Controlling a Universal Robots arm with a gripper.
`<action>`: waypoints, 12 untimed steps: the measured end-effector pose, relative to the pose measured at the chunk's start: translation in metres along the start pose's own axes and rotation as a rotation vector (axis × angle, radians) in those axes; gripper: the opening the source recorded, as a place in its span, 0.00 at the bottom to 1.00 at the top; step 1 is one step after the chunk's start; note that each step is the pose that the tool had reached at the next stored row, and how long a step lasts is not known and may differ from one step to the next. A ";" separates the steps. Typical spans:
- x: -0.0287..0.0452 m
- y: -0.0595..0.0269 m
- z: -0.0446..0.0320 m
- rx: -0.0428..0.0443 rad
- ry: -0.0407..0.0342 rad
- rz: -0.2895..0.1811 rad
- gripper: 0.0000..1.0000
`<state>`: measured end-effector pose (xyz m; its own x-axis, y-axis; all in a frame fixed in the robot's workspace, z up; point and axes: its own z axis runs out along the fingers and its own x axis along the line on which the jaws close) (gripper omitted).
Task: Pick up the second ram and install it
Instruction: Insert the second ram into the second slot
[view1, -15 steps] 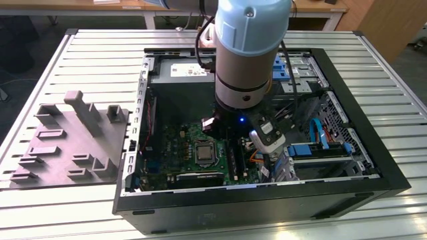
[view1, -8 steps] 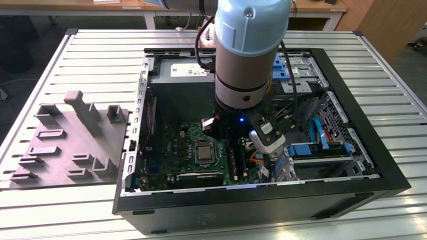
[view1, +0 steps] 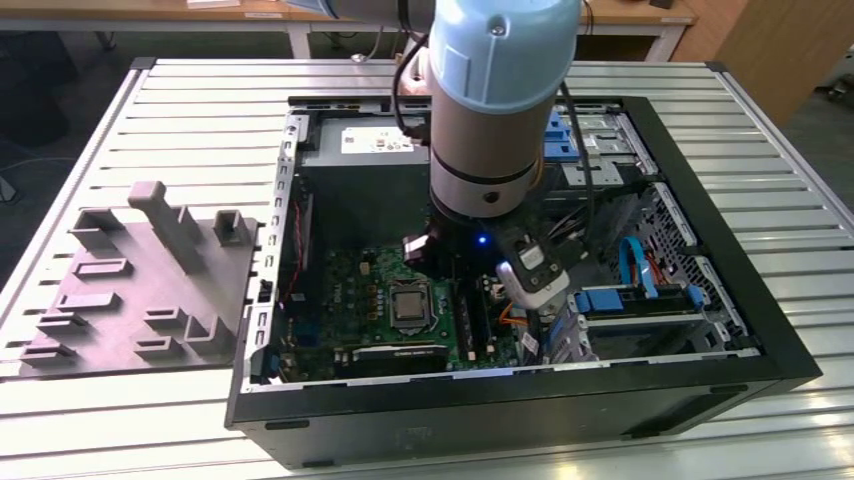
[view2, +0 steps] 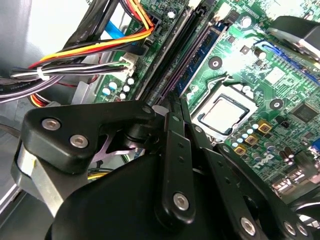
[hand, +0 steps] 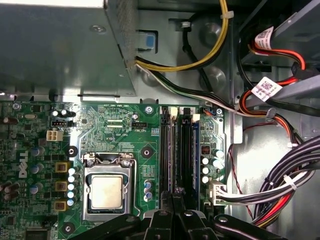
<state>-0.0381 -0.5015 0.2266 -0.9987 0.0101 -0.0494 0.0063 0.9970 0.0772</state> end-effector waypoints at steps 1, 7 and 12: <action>0.0000 0.0000 0.0001 0.0003 -0.0005 0.007 0.11; 0.0000 0.0000 0.0005 0.0017 -0.0026 0.034 0.11; 0.0002 -0.0001 0.0016 0.0018 -0.0026 0.034 0.11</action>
<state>-0.0382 -0.5015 0.2250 -0.9978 0.0441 -0.0494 0.0402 0.9962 0.0772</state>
